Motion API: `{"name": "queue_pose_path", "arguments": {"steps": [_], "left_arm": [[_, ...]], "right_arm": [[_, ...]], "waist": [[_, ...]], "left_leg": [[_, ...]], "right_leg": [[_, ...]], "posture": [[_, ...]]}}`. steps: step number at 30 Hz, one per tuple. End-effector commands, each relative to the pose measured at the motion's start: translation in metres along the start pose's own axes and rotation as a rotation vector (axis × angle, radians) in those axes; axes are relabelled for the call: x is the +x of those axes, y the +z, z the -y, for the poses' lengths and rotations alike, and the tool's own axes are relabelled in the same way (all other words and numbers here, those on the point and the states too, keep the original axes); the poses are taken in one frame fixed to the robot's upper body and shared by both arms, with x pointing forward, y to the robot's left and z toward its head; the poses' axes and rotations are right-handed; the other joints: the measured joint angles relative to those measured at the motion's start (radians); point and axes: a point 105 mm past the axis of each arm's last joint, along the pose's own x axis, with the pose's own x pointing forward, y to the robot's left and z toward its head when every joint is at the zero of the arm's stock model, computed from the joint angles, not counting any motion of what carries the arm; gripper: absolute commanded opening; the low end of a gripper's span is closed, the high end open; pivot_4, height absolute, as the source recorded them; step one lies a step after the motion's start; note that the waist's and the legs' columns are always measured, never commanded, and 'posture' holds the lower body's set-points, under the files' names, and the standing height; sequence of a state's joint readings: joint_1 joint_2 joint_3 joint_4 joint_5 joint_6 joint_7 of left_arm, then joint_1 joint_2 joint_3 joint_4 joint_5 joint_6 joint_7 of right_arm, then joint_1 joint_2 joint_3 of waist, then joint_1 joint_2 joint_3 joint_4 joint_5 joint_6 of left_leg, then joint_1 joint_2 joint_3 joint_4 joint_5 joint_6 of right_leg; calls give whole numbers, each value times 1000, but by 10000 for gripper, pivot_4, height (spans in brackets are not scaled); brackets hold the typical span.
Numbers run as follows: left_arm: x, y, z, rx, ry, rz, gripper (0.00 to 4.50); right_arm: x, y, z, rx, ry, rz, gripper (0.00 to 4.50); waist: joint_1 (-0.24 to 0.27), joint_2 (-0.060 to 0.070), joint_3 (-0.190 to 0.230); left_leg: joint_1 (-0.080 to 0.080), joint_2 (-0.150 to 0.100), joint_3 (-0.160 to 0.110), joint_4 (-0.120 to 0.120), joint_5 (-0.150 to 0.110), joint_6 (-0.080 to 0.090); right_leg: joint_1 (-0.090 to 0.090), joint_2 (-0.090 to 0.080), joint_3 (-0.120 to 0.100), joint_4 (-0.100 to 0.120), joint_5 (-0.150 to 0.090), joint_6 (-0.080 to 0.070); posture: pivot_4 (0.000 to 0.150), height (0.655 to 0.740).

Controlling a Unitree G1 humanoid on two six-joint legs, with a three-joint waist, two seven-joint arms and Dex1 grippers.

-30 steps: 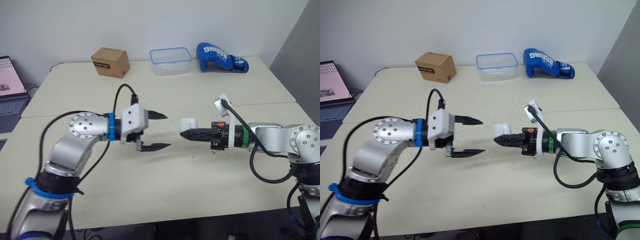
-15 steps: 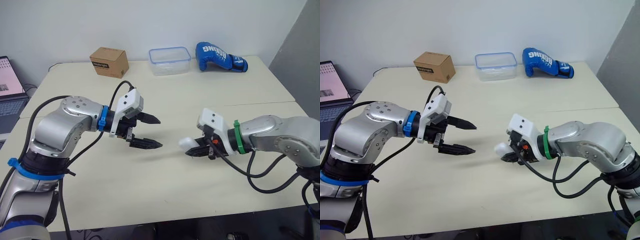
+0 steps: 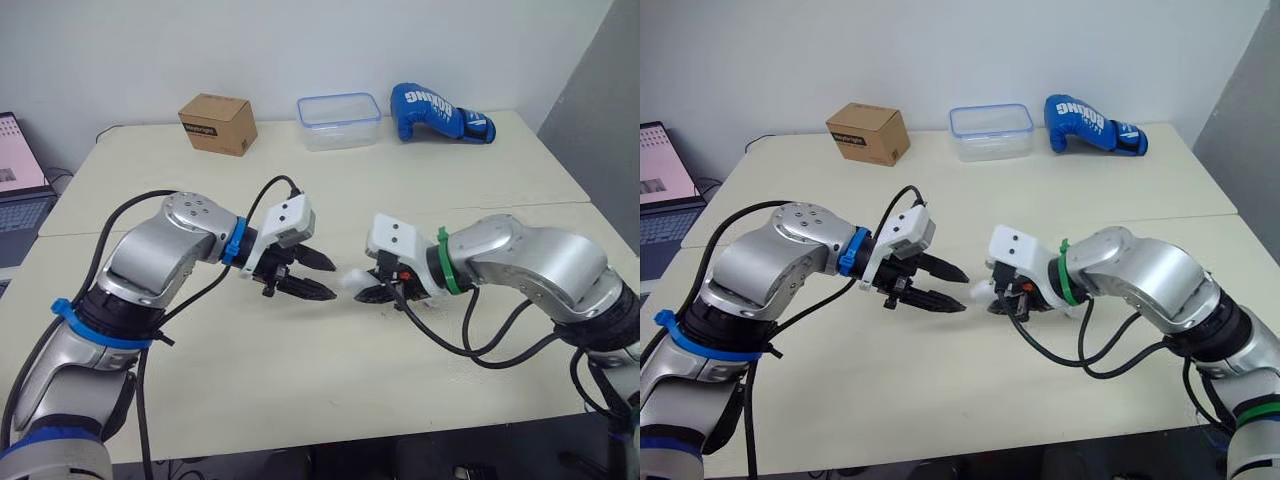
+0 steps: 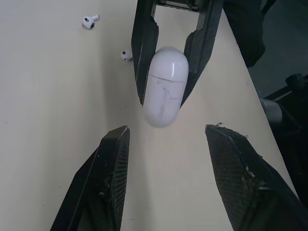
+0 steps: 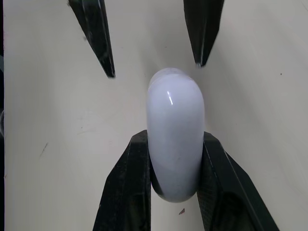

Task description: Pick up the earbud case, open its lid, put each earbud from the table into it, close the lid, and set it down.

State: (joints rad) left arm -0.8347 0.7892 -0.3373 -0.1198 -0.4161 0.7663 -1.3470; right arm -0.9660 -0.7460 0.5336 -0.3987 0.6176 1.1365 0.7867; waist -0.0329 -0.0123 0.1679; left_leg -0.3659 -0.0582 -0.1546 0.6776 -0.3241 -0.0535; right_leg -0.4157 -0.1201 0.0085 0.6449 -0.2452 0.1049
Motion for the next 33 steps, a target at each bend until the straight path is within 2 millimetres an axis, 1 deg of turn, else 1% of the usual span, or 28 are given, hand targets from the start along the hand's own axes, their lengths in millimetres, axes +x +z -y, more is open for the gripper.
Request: {"name": "queue_pose_path", "arguments": {"steps": [1, 6, 14, 18, 33], "left_arm": [[-1, 8, -2, 41, 2, -9, 25481], [1, 6, -4, 38, -3, -23, 25481], [0, 8, -4, 30, -22, -37, 25481], [2, 8, -1, 27, -42, -46, 25481], [7, 4, 1, 30, -57, -65, 25481]], "right_arm": [[-1, 12, 1, -50, -4, 3, 8142], [4, 16, -2, -77, 15, -5, 8142], [8, 15, -5, -90, 35, -26, 8142], [10, 14, -2, -83, 27, -39, 8142], [10, 22, 3, -75, 9, -35, 8142]], "waist": [[0, 0, 0], [0, 0, 0], [0, 0, 0], [-1, 0, 0], [-1, 0, 0]], "left_leg": [[0, 0, 0, 0, 0, 0], [0, 0, 0, 0, 0, 0], [-1, 0, 0, 0, 0, 0], [-1, 0, 1, 0, 0, 0], [-2, 0, 2, 1, 0, -1]], "right_leg": [[0, 0, 0, 0, 0, 0], [-1, 0, 0, 0, 0, 0], [-1, 0, 0, 1, 0, 0], [-2, 0, 1, 1, 0, 0], [-4, 0, 2, 2, 0, 0]], "posture": [[1500, 7307], [1500, 7307], [1500, 7307], [1500, 7307], [1500, 7307]]}}
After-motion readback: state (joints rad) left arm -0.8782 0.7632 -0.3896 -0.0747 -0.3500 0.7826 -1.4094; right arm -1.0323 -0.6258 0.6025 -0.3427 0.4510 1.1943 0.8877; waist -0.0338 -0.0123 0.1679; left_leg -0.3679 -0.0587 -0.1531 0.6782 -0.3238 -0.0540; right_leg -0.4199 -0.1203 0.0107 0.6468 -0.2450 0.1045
